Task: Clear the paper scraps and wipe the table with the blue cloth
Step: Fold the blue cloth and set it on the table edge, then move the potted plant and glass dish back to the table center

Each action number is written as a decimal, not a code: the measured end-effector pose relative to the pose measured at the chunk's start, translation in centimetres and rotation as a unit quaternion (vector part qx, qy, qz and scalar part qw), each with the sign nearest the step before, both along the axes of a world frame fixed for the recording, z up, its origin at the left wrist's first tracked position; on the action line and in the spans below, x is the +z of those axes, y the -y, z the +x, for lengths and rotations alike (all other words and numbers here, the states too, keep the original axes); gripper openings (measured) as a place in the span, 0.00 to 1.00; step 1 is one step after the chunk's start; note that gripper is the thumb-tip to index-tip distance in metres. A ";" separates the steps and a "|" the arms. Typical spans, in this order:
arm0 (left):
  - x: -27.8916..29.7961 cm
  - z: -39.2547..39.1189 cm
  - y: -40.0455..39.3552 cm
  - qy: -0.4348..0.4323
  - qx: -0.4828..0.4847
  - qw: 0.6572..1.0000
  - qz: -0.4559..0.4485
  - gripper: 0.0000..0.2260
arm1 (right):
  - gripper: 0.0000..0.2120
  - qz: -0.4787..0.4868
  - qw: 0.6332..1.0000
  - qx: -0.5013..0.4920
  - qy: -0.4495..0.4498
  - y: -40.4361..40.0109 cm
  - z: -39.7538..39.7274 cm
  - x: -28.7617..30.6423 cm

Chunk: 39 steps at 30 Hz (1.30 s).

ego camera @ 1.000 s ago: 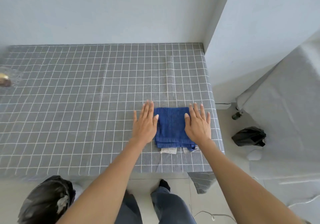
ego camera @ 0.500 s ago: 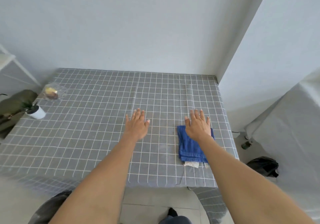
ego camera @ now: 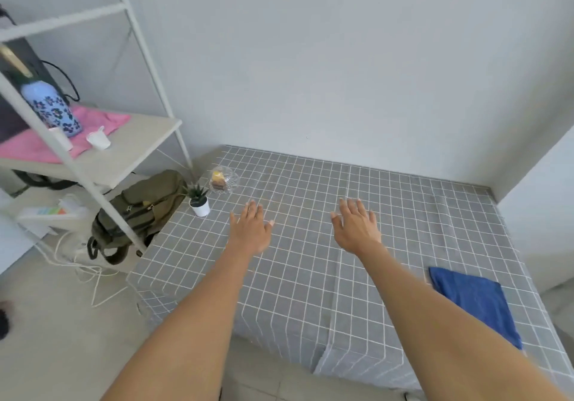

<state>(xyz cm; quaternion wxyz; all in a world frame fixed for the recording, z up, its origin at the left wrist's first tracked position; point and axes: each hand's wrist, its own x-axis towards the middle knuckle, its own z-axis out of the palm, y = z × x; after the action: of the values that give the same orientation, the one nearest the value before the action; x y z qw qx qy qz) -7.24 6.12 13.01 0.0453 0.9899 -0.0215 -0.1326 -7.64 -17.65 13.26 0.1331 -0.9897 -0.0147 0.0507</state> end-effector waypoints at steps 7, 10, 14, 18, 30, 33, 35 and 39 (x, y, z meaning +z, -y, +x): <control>-1.5 -1.8 -9.8 -0.021 0.070 0.997 0.010 0.26 | 0.27 0.001 0.998 0.065 -0.011 -9.4 2.7 -0.4; -2.4 -1.8 -12.3 -0.037 0.104 0.994 0.004 0.26 | 0.28 0.016 0.996 0.086 -0.011 -12.4 4.4 -1.0; -3.8 -0.4 -14.6 -0.045 0.139 0.989 0.004 0.27 | 0.32 0.019 0.993 0.120 -0.015 -15.0 7.7 -2.2; -5.4 2.2 -16.1 -0.036 0.169 0.985 0.006 0.27 | 0.36 0.012 0.989 0.149 -0.009 -16.8 12.1 -3.9; -11.8 9.0 -17.4 -0.020 0.251 0.966 -0.063 0.33 | 0.43 0.056 0.987 0.137 -0.054 -21.9 21.4 -10.8; -13.4 10.5 -17.7 0.024 0.270 0.958 -0.092 0.34 | 0.45 0.063 0.987 0.140 -0.045 -23.4 24.0 -12.4; -14.4 11.4 -18.0 0.060 0.283 0.949 -0.122 0.36 | 0.48 0.066 0.986 0.144 -0.044 -24.1 25.6 -13.1; -16.4 12.8 -18.4 0.129 0.296 0.931 -0.170 0.36 | 0.53 0.107 0.983 0.145 -0.044 -25.6 27.5 -14.6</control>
<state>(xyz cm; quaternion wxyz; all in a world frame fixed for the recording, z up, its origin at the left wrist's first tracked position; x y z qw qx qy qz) 5.54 24.53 -3.41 0.2469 0.9375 0.2443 0.0214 19.89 7.99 -1.39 0.2295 -0.9540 -0.1581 0.1107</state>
